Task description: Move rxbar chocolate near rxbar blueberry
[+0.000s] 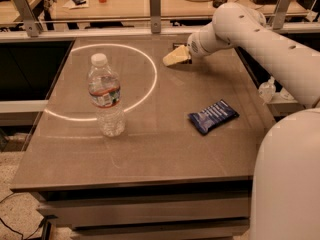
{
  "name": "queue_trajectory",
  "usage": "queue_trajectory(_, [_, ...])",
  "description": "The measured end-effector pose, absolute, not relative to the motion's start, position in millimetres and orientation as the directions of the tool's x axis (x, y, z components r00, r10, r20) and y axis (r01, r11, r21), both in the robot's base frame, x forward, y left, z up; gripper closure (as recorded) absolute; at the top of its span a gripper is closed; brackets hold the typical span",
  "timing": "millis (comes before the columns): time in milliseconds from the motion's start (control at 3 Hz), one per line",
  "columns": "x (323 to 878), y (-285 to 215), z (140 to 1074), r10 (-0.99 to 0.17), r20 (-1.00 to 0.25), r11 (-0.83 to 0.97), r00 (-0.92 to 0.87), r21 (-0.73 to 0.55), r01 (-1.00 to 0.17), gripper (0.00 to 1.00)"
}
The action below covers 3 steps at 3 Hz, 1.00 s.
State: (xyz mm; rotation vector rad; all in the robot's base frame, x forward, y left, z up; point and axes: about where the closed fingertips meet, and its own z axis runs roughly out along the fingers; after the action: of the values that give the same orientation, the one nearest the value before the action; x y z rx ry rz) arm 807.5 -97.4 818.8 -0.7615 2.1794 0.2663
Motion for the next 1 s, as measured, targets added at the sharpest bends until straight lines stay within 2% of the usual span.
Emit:
queue_trajectory(333, [807.5,-97.4,822.9,-0.434,-0.747,0.797,-0.503,-0.058,-0.601,1.00])
queue_trajectory(1000, [807.4,-97.5,828.9,-0.434,-0.748,0.797,-0.503,-0.058,-0.601,1.00])
